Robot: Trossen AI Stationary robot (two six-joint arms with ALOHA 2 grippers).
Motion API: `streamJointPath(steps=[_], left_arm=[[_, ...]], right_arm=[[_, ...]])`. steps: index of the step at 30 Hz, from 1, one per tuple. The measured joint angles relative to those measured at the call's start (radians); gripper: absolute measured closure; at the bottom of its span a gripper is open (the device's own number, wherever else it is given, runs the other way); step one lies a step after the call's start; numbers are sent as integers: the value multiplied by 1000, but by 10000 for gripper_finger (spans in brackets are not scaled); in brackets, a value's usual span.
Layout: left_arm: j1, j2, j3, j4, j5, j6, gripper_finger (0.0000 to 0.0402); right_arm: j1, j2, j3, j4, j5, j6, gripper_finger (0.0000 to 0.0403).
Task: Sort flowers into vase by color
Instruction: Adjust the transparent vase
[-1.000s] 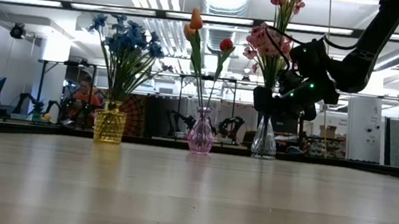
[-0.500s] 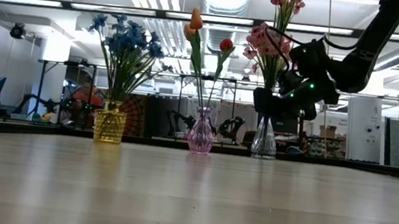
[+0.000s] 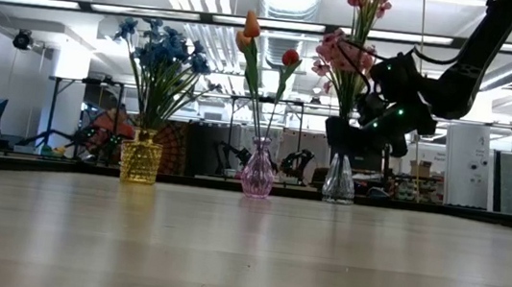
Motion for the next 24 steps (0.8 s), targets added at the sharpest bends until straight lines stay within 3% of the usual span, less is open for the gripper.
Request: streamJointPath(steps=[11,24], left_arm=[[0,0,0,0,0,5,177],[0,0,0,0,0,5,177]], right_arm=[[0,3,0,-35,-1,14,180],[0,138,1,139,0,-5,110]])
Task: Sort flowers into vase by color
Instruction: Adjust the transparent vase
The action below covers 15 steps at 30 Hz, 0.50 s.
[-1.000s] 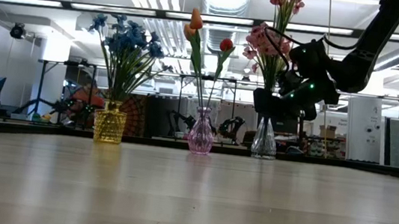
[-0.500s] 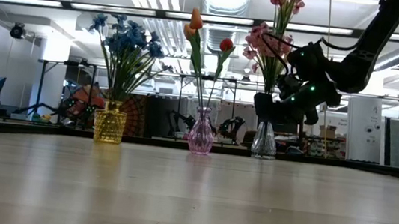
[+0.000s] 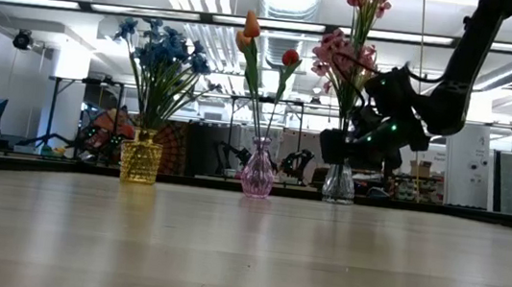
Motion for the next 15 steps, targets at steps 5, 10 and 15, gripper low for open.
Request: streamJointPath(steps=[5,10,15], left_arm=[[0,0,0,0,0,0,177],[0,0,0,0,0,0,177],[0,0,0,0,0,0,177]], right_arm=[[0,18,24,5,18,-15,106],[0,28,63,-1,21,-35,114],[-4,29,81,-40,40,-26,124]])
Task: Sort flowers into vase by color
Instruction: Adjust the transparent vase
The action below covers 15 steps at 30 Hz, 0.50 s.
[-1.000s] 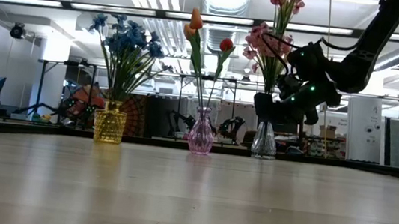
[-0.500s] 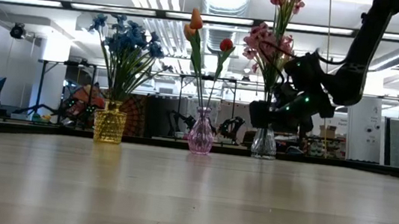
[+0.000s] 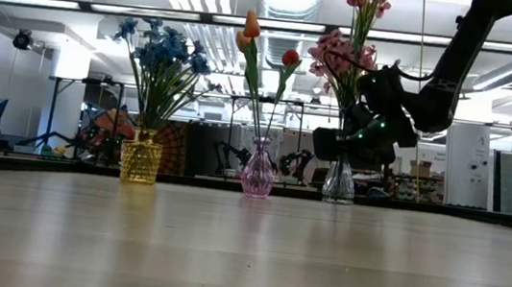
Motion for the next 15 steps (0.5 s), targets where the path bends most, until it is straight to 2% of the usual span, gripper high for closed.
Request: streamJointPath(steps=[15], left_arm=[[0,0,0,0,0,0,177]], right_arm=[[-22,0,0,0,-21,35,160]])
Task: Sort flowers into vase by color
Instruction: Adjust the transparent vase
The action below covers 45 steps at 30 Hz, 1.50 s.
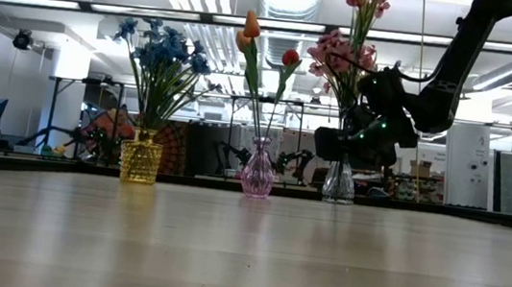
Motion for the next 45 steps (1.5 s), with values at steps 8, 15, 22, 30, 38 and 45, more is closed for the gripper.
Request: streamJointPath(steps=[8,15,22,30,38,45], left_arm=[[0,0,0,0,0,0,177],[0,0,0,0,0,0,177],[0,0,0,0,0,3,177],[0,0,0,0,0,3,177],[0,0,0,0,0,3,177],[0,0,0,0,0,3,177]], right_arm=[[0,0,0,-3,-1,2,196],[0,0,0,-10,-2,3,228],[0,-2,1,-21,-1,4,255],[0,-2,0,-25,-18,19,251],[2,-20,1,-81,-27,29,255],[10,-37,0,-117,-27,39,250]])
